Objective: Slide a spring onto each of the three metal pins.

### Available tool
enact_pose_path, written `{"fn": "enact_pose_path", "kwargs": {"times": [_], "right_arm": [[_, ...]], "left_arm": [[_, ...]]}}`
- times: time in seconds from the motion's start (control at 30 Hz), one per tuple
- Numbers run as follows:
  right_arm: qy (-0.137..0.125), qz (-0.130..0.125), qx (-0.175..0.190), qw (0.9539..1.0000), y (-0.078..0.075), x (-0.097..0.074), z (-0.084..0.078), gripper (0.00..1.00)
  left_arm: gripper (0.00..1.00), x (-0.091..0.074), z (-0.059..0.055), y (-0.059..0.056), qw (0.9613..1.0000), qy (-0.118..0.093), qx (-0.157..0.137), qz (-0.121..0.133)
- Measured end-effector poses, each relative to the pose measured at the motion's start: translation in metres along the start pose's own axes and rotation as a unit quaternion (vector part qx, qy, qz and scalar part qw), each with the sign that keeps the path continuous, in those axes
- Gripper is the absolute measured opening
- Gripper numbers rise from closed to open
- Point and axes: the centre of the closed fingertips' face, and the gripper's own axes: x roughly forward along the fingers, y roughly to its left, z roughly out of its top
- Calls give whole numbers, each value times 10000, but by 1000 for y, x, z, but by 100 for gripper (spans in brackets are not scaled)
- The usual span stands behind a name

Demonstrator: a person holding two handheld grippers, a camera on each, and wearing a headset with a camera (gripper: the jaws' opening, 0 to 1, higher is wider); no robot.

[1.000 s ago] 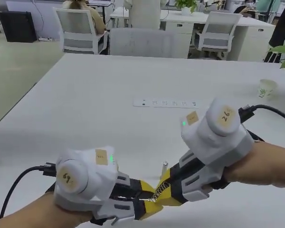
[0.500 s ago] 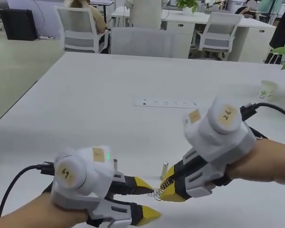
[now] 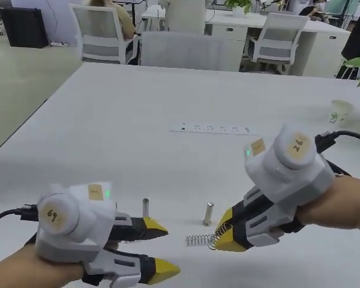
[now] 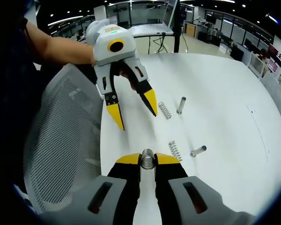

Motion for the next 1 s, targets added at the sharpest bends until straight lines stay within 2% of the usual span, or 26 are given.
{"fn": "enact_pose_path", "kwargs": {"times": [0.27,0.5,0.77,1.0], "right_arm": [[38,-95,82,9999,-9,-7,-9,8],[34,-208,187,9996,-18,-15,-17,8],[85,-465,340,9983,-41,-31,-32,8],[233,-691,416,9965,-63,-47,-42,8]], "left_arm": [[34,-22,-11,12,9991,-89,-242,349],[37,-44,-19,22,9960,-186,-445,754],[38,-63,-28,24,9921,-167,-534,1124],[38,-70,-32,26,9888,-255,-682,1305]]}}
